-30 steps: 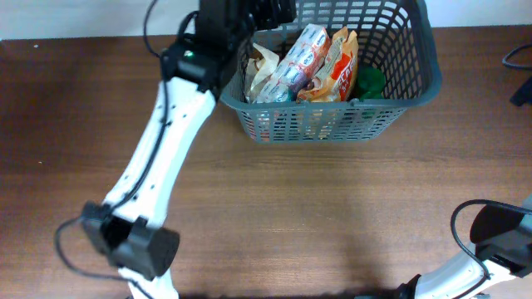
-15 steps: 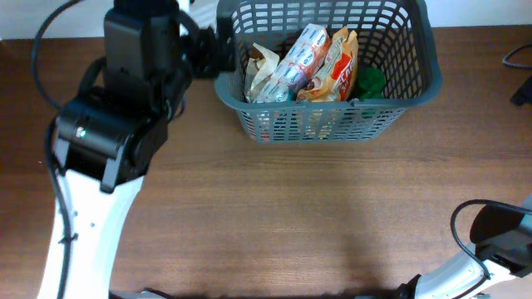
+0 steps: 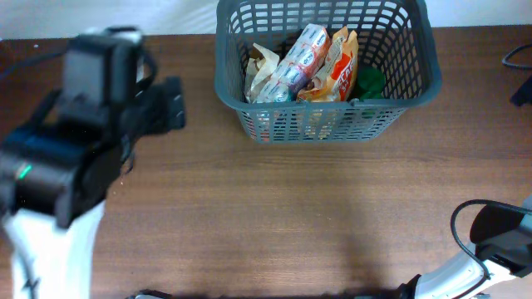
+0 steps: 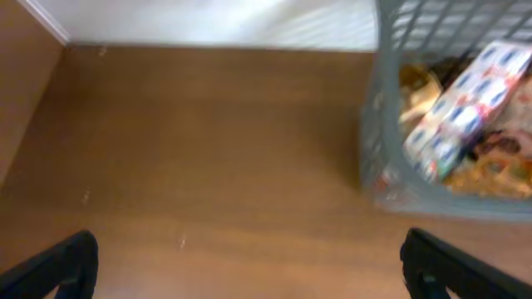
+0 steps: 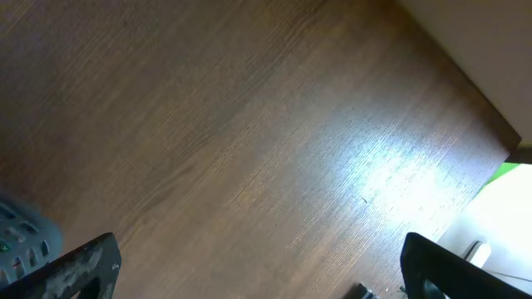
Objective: Pack container
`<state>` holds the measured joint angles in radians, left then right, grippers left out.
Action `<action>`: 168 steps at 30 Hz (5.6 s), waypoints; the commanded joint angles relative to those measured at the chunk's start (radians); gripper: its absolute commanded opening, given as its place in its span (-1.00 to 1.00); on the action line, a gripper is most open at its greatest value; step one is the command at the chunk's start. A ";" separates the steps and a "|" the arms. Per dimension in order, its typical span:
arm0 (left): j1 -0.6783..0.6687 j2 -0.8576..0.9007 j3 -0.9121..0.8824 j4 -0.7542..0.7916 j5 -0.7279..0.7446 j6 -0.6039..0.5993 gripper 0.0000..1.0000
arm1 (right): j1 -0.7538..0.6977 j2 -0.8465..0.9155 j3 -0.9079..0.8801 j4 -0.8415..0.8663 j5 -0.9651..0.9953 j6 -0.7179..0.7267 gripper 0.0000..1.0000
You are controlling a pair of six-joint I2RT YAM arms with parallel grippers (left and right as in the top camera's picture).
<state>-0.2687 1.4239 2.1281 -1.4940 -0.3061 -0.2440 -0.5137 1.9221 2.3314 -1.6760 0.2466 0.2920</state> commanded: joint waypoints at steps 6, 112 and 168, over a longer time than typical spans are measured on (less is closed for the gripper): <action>0.010 -0.241 0.003 -0.124 0.015 -0.111 0.99 | -0.004 0.000 -0.003 0.000 0.016 0.013 0.98; 0.326 -1.419 -2.069 1.307 0.494 0.298 0.99 | -0.004 0.000 -0.003 0.000 0.016 0.013 0.98; 0.326 -1.419 -2.068 1.304 0.475 0.373 0.99 | -0.004 0.000 -0.003 0.000 0.016 0.013 0.98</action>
<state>0.0586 0.0147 0.0738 -0.1932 0.1757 0.1127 -0.5137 1.9221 2.3314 -1.6760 0.2466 0.2920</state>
